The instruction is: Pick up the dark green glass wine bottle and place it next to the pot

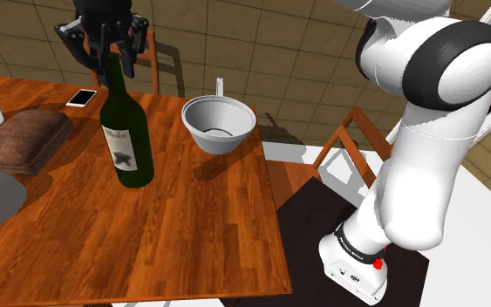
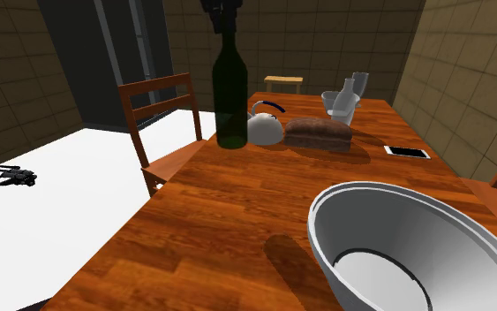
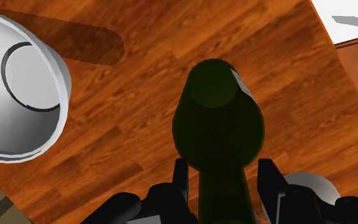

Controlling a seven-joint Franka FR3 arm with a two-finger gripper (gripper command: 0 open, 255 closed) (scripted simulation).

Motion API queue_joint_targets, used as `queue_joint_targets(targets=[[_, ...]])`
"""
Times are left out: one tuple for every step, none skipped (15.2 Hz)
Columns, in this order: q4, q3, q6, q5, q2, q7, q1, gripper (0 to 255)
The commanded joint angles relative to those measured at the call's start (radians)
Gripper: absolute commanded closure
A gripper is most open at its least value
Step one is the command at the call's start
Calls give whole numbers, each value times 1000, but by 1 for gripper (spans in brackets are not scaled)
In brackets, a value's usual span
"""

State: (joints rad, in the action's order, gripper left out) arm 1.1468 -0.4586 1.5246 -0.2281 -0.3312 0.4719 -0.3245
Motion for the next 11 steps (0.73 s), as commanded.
queue_joint_targets(targets=[[-55,0,-38,-9,-17,-2,-10,255],[-84,0,-58,-14,-28,-3,-17,255],[-116,1,-78,-20,-39,-3,-24,255],[-150,1,-100,-26,-52,-4,-33,255],[-186,2,-123,-33,-66,-5,-42,255],[-225,3,-147,-41,-82,-6,-52,255],[-269,4,-172,-50,-99,-8,-64,255],[-317,6,-200,-60,-120,-10,-78,255],[-339,8,-212,-65,-129,-11,-85,255],[-271,5,-194,-41,-77,-23,-50,255],[-215,2,-181,-20,-31,-36,-17,255]])
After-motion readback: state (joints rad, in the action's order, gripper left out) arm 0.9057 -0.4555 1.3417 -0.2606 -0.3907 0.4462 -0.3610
